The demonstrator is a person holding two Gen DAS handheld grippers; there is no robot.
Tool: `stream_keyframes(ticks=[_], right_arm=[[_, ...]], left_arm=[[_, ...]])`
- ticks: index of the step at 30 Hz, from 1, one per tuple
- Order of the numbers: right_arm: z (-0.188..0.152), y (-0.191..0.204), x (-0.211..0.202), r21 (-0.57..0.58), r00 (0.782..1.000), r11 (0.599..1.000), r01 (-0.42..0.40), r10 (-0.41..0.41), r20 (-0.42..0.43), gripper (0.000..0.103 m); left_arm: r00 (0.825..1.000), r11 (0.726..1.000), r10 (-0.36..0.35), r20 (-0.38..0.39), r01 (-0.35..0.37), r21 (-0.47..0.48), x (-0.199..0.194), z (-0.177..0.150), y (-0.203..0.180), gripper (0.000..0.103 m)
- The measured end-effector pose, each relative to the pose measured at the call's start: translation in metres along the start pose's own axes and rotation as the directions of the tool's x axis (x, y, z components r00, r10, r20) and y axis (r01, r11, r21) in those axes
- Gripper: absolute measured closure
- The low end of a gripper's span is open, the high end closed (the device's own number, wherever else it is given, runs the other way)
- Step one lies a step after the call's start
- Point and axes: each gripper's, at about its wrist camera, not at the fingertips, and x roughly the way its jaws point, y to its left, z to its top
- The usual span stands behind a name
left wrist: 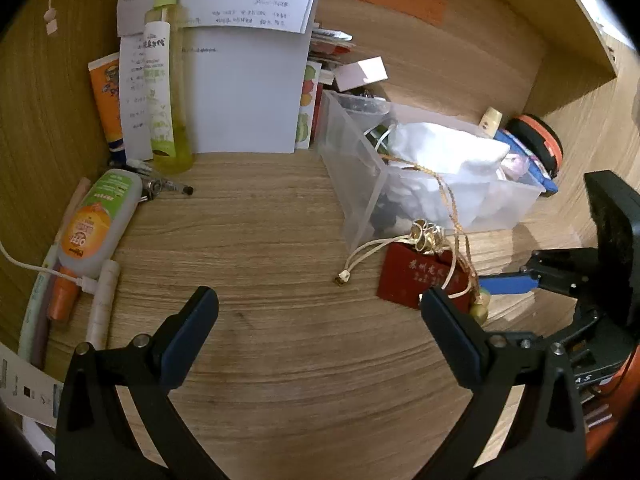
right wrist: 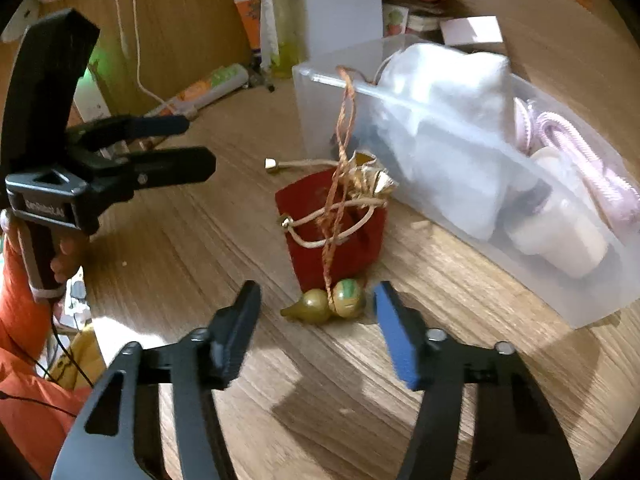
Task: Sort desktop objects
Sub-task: 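Grasp the green bead charm on the red pouch cord with the right gripper, then grasp the red velvet pouch with the left gripper while right carries the bead charm to the bin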
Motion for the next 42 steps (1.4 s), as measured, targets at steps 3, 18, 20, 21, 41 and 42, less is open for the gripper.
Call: stream_keyframes(ticks=[3,18,20,21,41,42], right_arm=[[-0.001,0.0,0.0,0.003,1.0,1.0,0.008,-0.008,0.006,0.06],[-0.014,-0.033,-0.048,0.105,0.992,0.991,0.083,-0.092,0.088,0.074],[-0.015,-0.04,-0.059,0.124,0.988,0.988,0.089,-0.103,0.112,0.074],[-0.016,-0.041,-0.062,0.128,0.986,0.987,0.094,-0.11,0.125,0.074],[0.005,-0.072,-0.11,0.16,0.938,0.982,0.101,-0.148,0.314,0.074],[0.009,-0.074,-0.112,0.161,0.935,0.981,0.105,-0.153,0.321,0.074]], left_arm=[[1.0,1.0,-0.009,-0.023,0.009,0.015,0.006,0.001,-0.003,0.0],[0.974,0.974,-0.129,-0.185,0.16,0.163,0.051,0.016,-0.062,0.0],[0.966,0.97,-0.138,-0.218,0.176,0.167,0.061,0.018,-0.068,0.0],[0.964,0.971,-0.134,-0.23,0.174,0.167,0.065,0.019,-0.07,0.0],[0.982,0.961,-0.097,-0.16,0.134,0.241,0.058,0.006,-0.083,0.059],[0.984,0.964,-0.101,-0.149,0.134,0.23,0.053,0.005,-0.079,0.059]])
